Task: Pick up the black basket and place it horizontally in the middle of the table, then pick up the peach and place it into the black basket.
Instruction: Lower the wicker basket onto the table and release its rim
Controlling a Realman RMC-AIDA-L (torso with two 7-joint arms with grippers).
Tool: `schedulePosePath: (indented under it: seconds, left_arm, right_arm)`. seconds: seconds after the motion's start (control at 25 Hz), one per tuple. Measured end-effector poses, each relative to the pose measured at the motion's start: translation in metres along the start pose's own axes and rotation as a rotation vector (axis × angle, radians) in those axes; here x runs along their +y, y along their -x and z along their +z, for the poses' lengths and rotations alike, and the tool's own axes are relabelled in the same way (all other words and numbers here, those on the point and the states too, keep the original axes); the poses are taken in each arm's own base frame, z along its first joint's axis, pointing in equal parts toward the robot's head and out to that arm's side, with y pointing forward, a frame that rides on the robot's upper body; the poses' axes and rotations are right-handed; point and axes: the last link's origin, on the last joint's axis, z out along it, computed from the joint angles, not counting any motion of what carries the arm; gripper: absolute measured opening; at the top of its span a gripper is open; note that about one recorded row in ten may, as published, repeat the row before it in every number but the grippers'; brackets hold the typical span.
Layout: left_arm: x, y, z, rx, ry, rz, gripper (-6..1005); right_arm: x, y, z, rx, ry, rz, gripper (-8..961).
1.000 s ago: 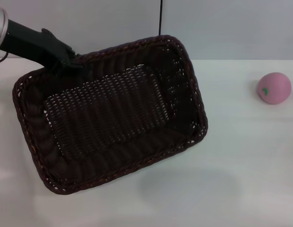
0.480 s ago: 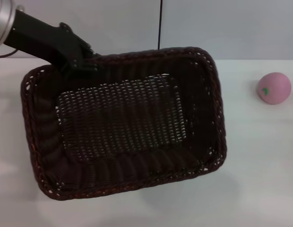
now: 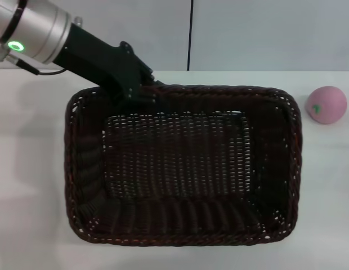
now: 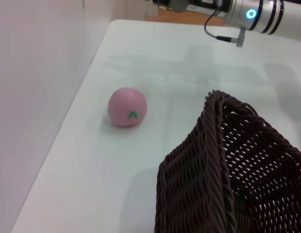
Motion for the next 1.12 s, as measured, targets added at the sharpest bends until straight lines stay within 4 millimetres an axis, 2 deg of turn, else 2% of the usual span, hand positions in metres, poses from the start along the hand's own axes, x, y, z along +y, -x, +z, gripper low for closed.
schedulePosePath:
  seconds: [0.56, 0.96, 1.12]
  left_arm:
    - [-0.010, 0.002, 0.025, -0.006, 0.005, 0.015, 262]
    - [-0.017, 0.001, 0.029, -0.005, -0.033, 0.016, 282]
    - [-0.013, 0.000, 0.036, -0.033, -0.012, 0.042, 289]
  right_arm:
    - [0.001, -0.003, -0.001, 0.014, 0.003, 0.000, 556]
    - [0.000, -0.005, 0.002, 0.025, -0.009, 0.008, 563]
    - [0.000, -0.006, 0.002, 0.028, -0.010, 0.014, 565]
